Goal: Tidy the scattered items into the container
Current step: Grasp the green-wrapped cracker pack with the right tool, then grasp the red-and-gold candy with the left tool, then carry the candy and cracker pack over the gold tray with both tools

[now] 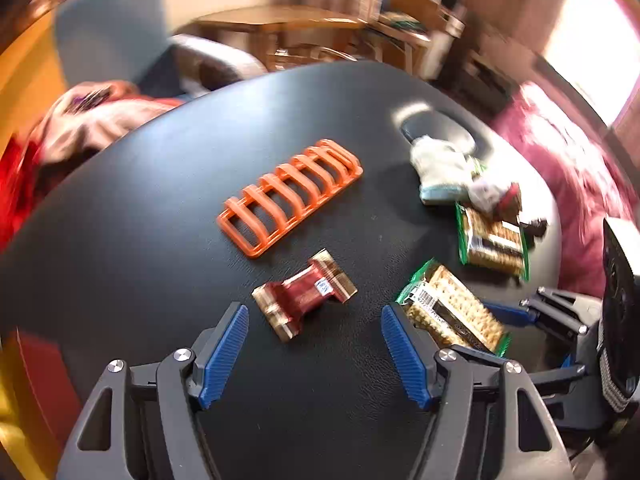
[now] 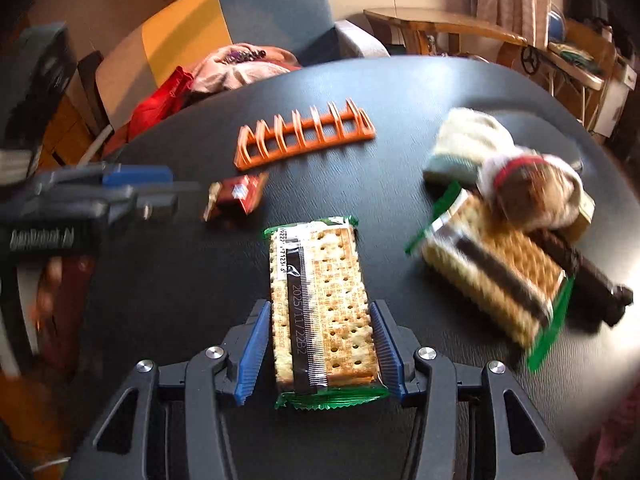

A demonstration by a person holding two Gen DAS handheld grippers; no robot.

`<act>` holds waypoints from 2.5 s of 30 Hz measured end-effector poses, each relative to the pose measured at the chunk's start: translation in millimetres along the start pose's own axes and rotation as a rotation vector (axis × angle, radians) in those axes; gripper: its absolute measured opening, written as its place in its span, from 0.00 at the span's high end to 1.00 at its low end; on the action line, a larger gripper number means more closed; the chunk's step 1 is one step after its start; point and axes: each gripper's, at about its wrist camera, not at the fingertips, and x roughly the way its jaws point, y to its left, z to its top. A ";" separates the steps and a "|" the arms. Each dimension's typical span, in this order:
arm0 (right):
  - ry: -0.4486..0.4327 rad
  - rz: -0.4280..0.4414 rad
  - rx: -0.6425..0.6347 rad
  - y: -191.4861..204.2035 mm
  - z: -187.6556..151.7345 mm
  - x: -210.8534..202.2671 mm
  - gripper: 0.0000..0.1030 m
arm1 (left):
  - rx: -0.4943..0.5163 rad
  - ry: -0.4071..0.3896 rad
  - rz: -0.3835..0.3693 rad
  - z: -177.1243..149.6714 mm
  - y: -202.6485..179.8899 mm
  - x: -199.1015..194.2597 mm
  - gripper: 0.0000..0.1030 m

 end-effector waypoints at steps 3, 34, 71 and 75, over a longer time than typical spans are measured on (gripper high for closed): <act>-0.008 0.010 0.007 -2.5 -3.6 -3.3 0.51 | 0.052 0.033 0.005 7.0 -0.3 12.0 0.32; -0.027 -0.015 -0.035 4.4 -7.3 -2.0 0.43 | 0.147 0.028 -0.007 -7.1 -11.7 2.6 0.66; -0.041 0.102 0.011 -5.4 -4.9 -5.2 0.36 | -0.145 0.108 0.006 -47.1 11.7 7.2 0.73; -0.019 0.046 -0.027 0.8 -2.1 -1.5 0.44 | -0.251 0.058 0.003 -71.3 17.1 -7.9 0.74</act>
